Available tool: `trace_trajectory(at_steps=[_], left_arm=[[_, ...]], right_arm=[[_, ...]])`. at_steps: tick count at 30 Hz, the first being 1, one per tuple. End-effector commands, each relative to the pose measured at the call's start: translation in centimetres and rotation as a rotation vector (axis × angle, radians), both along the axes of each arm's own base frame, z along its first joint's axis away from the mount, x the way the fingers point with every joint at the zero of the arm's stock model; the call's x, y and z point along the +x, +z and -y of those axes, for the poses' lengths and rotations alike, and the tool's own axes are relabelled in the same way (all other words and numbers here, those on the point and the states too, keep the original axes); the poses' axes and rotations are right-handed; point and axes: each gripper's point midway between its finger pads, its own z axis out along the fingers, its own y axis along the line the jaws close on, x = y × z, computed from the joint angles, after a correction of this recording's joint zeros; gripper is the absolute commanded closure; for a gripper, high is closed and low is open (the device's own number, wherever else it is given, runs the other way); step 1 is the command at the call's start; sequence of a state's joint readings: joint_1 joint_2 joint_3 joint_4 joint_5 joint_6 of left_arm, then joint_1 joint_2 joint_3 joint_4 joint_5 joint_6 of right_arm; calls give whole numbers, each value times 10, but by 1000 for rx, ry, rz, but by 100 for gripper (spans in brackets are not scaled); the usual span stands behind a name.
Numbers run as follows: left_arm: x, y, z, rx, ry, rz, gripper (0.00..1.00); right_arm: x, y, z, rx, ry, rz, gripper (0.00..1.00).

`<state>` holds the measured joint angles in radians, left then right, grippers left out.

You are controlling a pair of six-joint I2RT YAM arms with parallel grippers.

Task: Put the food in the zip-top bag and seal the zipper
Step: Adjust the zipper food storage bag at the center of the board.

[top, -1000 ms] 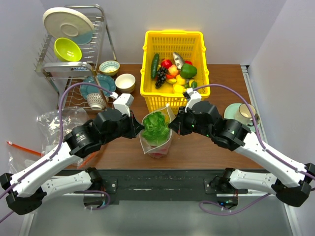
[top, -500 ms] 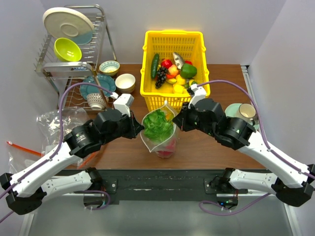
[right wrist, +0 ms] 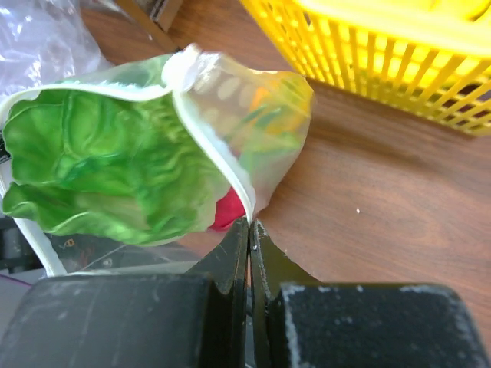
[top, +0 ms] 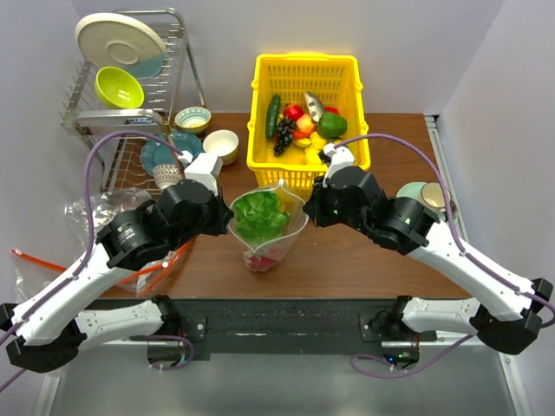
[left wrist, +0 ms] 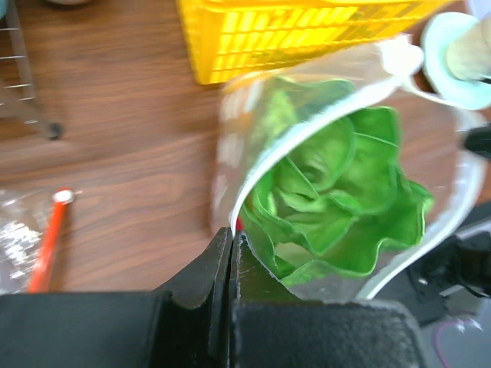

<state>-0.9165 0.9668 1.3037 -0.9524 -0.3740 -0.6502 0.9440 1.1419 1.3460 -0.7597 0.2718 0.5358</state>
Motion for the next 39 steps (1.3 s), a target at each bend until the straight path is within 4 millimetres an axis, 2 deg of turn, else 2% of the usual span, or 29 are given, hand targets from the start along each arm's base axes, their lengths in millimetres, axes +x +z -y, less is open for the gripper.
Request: trace_trajectory(at_steps=[1, 4, 5, 6, 7, 8, 10, 11, 12, 14, 15, 17, 18, 20, 21, 23, 24, 26, 29, 30, 33, 39], left_arm=[[6, 23, -36, 91, 112, 63, 100], [6, 38, -39, 105, 100, 84, 100], [4, 40, -45, 132, 112, 81, 100], [8, 59, -51, 128, 146, 115, 100], [9, 67, -56, 137, 157, 128, 100], [9, 74, -59, 141, 167, 139, 100], [10, 78, -58, 131, 166, 145, 100], [13, 78, -49, 93, 153, 155, 100], [7, 49, -35, 96, 84, 104, 100], [10, 28, -12, 30, 30, 95, 100], [4, -13, -8, 53, 1, 34, 100], [5, -32, 3, -4, 1, 21, 100], [3, -44, 1, 9, 1, 7, 100], [3, -41, -10, 49, 32, 4, 100], [9, -19, -16, 43, 71, 45, 100], [8, -2, -26, 74, 86, 66, 100], [10, 18, -28, 56, 94, 94, 100], [8, 26, -30, 59, 92, 99, 100], [6, 23, -19, 11, 53, 92, 100], [1, 11, -13, -1, 17, 70, 100], [-1, -1, 0, -40, -27, 60, 100], [1, 4, 4, -54, -32, 67, 100]], right_arm=[[11, 42, 7, 36, -38, 114, 100], [7, 39, -24, 113, 41, 58, 100], [-2, 26, -49, 151, 123, -28, 100], [-5, 16, -65, 168, 169, -72, 100], [-5, 19, -82, 214, 205, -80, 100], [-8, 8, -99, 229, 241, -134, 100], [-13, 16, -115, 284, 296, -141, 100], [-13, 19, -117, 292, 299, -138, 100], [-8, 30, -114, 300, 279, -104, 100], [-5, 37, -104, 269, 256, -67, 100], [-3, 50, -96, 270, 235, -31, 100], [-2, 53, -86, 243, 217, -8, 100], [-4, 54, -81, 246, 213, -3, 100], [-7, 53, -81, 255, 218, -4, 100], [-8, 45, -81, 244, 221, -20, 100], [-11, 38, -81, 240, 227, -37, 100], [-11, 31, -81, 230, 228, -45, 100], [-12, 29, -79, 230, 227, -47, 100], [-12, 22, -71, 216, 205, -44, 100], [-12, 17, -69, 206, 196, -48, 100], [-14, 14, -62, 197, 184, -44, 100], [-17, 7, -60, 177, 194, -60, 100]])
